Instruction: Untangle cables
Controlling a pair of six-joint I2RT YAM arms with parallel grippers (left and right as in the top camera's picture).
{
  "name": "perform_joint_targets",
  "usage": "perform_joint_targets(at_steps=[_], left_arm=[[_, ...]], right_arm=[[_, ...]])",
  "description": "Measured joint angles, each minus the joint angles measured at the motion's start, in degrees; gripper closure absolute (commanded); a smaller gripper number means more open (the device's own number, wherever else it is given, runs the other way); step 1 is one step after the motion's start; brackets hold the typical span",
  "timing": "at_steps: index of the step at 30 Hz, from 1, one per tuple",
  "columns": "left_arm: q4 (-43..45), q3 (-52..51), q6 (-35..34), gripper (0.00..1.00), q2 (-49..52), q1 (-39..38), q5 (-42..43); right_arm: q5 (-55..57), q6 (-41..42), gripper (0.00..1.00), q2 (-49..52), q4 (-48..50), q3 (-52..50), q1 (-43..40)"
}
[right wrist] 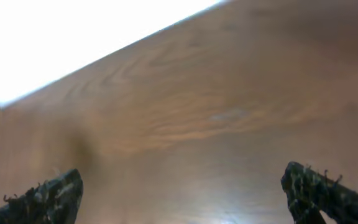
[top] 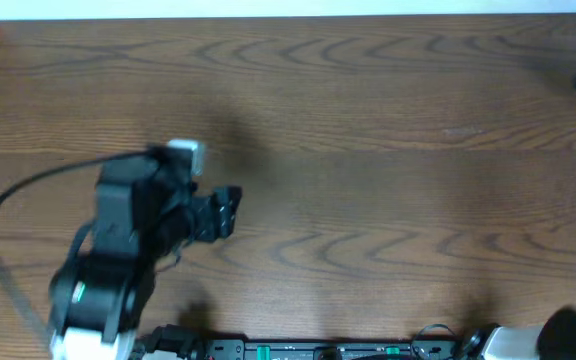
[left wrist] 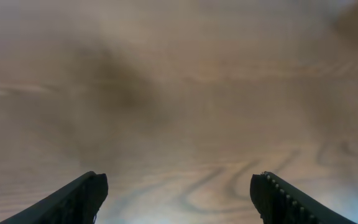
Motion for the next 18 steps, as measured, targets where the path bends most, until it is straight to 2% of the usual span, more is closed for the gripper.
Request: perform_joint_targets(at_steps=[7, 12, 18], left_arm=[[-2.0, 0.1, -0.7, 0.13, -15.0, 0.0, -6.0], [-2.7, 0.1, -0.7, 0.12, -18.9, 0.0, -7.5], [-4.3, 0.1, -0.7, 0.12, -19.2, 0.0, -7.7]], right_arm=[[-1.7, -5.1, 0.02, -19.5, -3.8, 0.1, 3.4], [-3.8, -7.4, 0.11, -31.8, -5.4, 0.1, 6.5], [0.5, -7.1, 0.09, -45.3, -7.5, 0.4, 15.3]])
